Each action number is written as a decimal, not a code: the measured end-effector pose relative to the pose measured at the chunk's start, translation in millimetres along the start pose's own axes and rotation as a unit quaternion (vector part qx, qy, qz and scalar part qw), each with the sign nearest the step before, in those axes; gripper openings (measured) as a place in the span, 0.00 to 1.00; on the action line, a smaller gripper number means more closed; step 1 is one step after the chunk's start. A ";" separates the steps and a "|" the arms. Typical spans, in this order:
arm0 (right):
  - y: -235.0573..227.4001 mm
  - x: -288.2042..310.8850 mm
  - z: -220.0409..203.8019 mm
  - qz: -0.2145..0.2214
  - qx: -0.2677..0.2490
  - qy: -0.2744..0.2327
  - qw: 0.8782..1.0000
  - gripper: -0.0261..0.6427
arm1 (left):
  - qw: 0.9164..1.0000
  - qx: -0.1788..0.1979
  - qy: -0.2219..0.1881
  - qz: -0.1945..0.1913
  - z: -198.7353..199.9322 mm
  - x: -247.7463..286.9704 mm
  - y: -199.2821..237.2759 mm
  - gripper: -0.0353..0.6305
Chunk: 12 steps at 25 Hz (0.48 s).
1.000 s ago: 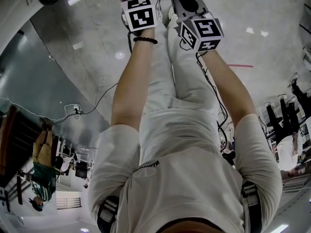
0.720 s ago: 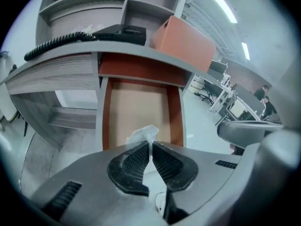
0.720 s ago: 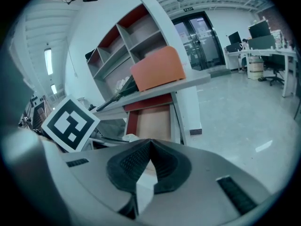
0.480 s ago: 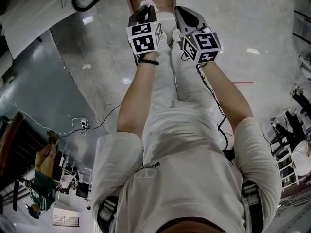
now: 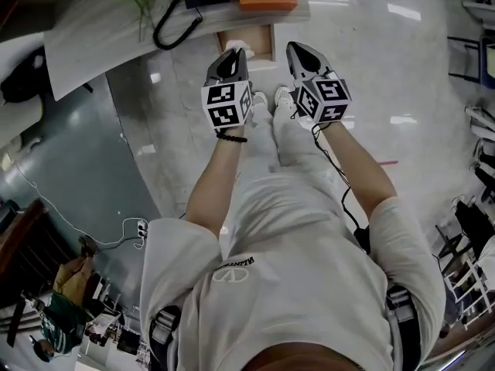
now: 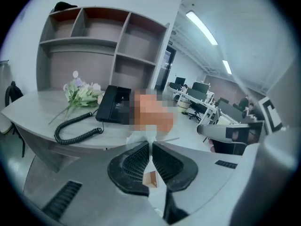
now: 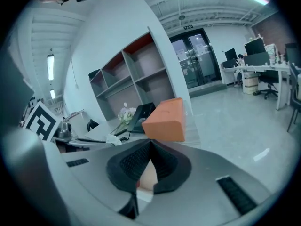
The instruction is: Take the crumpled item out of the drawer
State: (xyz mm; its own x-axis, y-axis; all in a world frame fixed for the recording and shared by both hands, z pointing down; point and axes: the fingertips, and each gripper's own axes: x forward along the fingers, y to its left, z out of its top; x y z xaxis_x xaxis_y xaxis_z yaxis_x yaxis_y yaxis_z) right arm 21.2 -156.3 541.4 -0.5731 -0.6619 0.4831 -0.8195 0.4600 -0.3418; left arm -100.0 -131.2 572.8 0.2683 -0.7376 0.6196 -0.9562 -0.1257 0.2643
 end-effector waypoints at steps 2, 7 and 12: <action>0.5 -12.0 20.1 -0.001 -0.007 -0.012 1.000 0.04 | 1.000 0.007 -0.019 -0.004 19.5 -17.2 -5.3 0.09; 1.9 -48.1 70.1 -0.004 -0.019 -0.046 0.999 0.04 | 0.997 0.021 -0.066 -0.015 65.4 -64.8 -24.3 0.09; 10.5 -86.5 122.9 -0.003 -0.045 -0.091 0.995 0.04 | 0.991 0.051 -0.125 -0.023 113.5 -111.0 -42.9 0.09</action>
State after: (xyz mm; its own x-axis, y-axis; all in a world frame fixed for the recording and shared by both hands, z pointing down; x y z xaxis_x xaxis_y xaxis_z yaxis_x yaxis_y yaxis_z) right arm 62.7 -166.9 397.0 -0.5651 -0.7566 0.3289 -0.8244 0.5021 -0.2613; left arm -102.1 -119.2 408.9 0.2868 -0.8694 0.4023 -0.9538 -0.2198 0.2050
